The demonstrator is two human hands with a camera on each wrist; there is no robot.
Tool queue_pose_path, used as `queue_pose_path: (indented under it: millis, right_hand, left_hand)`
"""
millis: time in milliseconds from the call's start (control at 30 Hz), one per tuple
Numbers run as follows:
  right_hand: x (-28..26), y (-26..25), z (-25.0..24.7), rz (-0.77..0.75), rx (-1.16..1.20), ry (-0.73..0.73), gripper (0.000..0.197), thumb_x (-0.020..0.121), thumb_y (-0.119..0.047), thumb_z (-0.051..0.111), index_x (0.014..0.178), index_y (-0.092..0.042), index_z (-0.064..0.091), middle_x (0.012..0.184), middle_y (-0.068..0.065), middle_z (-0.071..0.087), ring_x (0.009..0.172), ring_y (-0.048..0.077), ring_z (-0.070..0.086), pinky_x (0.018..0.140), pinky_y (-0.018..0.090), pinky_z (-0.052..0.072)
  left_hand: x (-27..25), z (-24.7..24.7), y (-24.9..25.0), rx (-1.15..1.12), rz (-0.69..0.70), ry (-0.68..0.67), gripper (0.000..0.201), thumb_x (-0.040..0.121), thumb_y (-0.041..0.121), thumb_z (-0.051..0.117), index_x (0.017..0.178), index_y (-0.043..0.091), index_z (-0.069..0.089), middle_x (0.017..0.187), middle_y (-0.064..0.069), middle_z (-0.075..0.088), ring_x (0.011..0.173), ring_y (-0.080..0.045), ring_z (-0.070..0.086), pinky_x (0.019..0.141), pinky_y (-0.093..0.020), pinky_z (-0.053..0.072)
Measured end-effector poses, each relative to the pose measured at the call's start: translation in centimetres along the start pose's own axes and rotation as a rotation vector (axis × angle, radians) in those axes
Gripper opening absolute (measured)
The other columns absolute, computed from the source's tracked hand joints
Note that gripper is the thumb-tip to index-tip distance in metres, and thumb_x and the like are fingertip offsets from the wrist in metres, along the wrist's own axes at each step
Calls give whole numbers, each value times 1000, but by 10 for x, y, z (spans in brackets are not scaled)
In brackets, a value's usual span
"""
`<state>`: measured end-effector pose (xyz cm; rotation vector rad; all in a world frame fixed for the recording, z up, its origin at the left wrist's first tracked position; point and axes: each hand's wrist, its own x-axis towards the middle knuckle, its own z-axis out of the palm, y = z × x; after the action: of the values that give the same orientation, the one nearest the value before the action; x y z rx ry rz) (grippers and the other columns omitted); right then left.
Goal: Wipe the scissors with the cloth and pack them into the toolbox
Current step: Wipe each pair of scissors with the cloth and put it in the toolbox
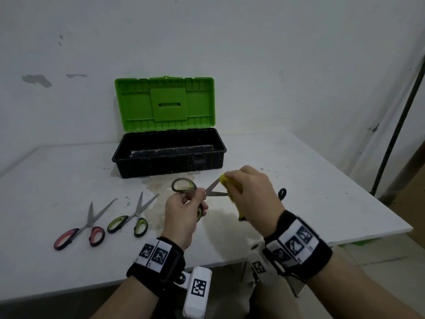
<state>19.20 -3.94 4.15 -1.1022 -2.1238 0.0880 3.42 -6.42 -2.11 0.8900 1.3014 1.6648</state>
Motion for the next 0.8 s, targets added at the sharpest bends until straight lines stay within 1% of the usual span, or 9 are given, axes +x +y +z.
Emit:
queue_pose_path:
  millis: [133,267,333,433,500,567,667,733,800]
  right_hand:
    - [-14,-18,14,-49,-31,-77,15,94,-19,58,98,-12,70,90,5,60,78,22,58,66,34,50]
    - [-13,-16,21,-32,-25,-64,12,91,-14,59,95,-9,70,88,9,61,78,26,59,63,38,50]
    - [-9,-13,21,-3,-15,-41,14,91,-16,60,96,-10,71,86,9,61,75,27,59,63,38,51]
    - [4,-2,15,80,-12,-34,18,94,-22,57,99,-12,72,88,8,61,78,27,59,70,40,50]
    - [14,9,8,148,-18,-16,20,95,-25,56,103,-15,72,91,7,63,82,25,59,74,37,50]
    - [19,17,1,186,-29,7,21,95,-27,56,104,-16,72,92,7,64,83,25,60,73,33,49]
    - [11,8,-5,113,-6,7,22,96,-28,55,102,-15,72,88,6,63,77,24,59,70,35,49]
    - [0,-9,-1,29,3,-50,20,96,-25,55,100,-14,71,87,6,62,75,23,58,69,35,49]
    - [-7,-21,6,-1,-5,-104,20,95,-23,55,100,-12,71,90,6,62,79,24,58,69,34,48]
  left_hand:
    - [-2,7,-1,-7,14,-9,22,98,18,62,92,-2,69,65,-8,63,60,-17,59,58,-28,52]
    - [-4,8,1,4,30,-45,26,100,17,59,87,-3,68,61,-8,60,56,-18,55,55,-26,49]
    - [-4,6,2,-5,27,-56,23,99,16,61,85,-2,68,60,-8,59,56,-17,54,56,-26,49]
    - [-3,3,3,-26,20,-58,20,98,14,62,87,-2,68,61,-7,60,55,-16,54,58,-28,49]
    - [-2,1,2,-27,17,-52,19,97,14,63,88,-1,68,62,-6,61,56,-16,54,59,-29,49]
    - [-2,0,1,-31,14,-43,17,97,14,63,87,1,69,62,-4,61,57,-15,55,60,-31,49]
    - [-1,1,1,-40,9,-30,16,97,15,63,87,4,69,62,-3,62,58,-15,57,62,-32,51]
    - [-1,3,1,-44,13,-36,18,98,15,62,89,0,69,61,-5,62,58,-16,57,59,-30,51]
    - [-2,7,2,-32,28,-54,24,99,15,60,85,-3,68,61,-8,60,56,-18,55,56,-28,49]
